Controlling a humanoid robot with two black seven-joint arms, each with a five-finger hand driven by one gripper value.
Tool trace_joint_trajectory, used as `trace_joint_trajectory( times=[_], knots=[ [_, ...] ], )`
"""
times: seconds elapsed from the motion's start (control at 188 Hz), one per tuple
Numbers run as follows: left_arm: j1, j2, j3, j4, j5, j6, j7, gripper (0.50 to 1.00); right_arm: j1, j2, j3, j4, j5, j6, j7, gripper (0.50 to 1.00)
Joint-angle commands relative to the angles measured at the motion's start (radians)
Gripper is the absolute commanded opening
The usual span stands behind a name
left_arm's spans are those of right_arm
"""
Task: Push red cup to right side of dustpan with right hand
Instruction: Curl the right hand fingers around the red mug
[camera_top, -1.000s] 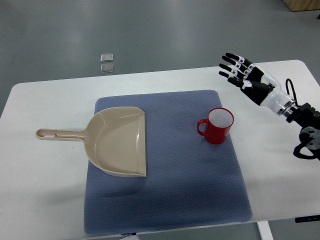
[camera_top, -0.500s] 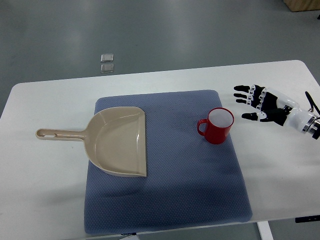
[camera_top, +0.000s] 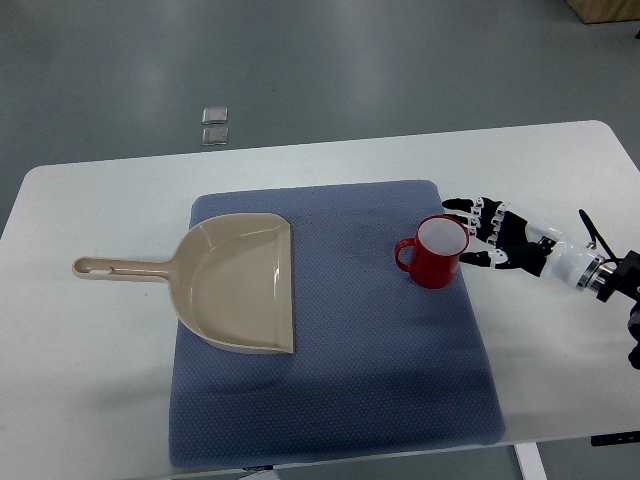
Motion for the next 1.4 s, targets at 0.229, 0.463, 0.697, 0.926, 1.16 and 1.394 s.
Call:
trace_joint_trajectory(
  times=[0.229,0.463,0.697,0.926,1.16,1.394],
  knots=[
    [0.000,0.000,0.000,-0.001,0.000,0.000,0.000,1.000,-0.016,0.037,-0.005,-0.011,-0.008,0.000,0.000,0.934],
    [0.000,0.000,0.000,-0.001,0.000,0.000,0.000,1.000,-0.018,0.068,-0.004,-0.012,-0.009,0.000,0.000,0.934],
    [0.000,0.000,0.000,-0.001,0.000,0.000,0.000,1.000,-0.016,0.090,-0.004,-0.012,-0.009,0.000,0.000,0.934],
    [0.000,0.000,0.000,-0.001,0.000,0.000,0.000,1.000,-0.015,0.116,-0.004,-0.012,-0.009,0.000,0.000,0.934],
    [0.000,0.000,0.000,-0.001,0.000,0.000,0.000,1.000,-0.013,0.143,-0.005,-0.012,-0.009,0.000,0.000,0.934],
    [0.000,0.000,0.001,-0.001,0.000,0.000,0.000,1.000,-0.013,0.173,-0.008,-0.021,-0.009,0.000,0.000,0.934]
  ],
)
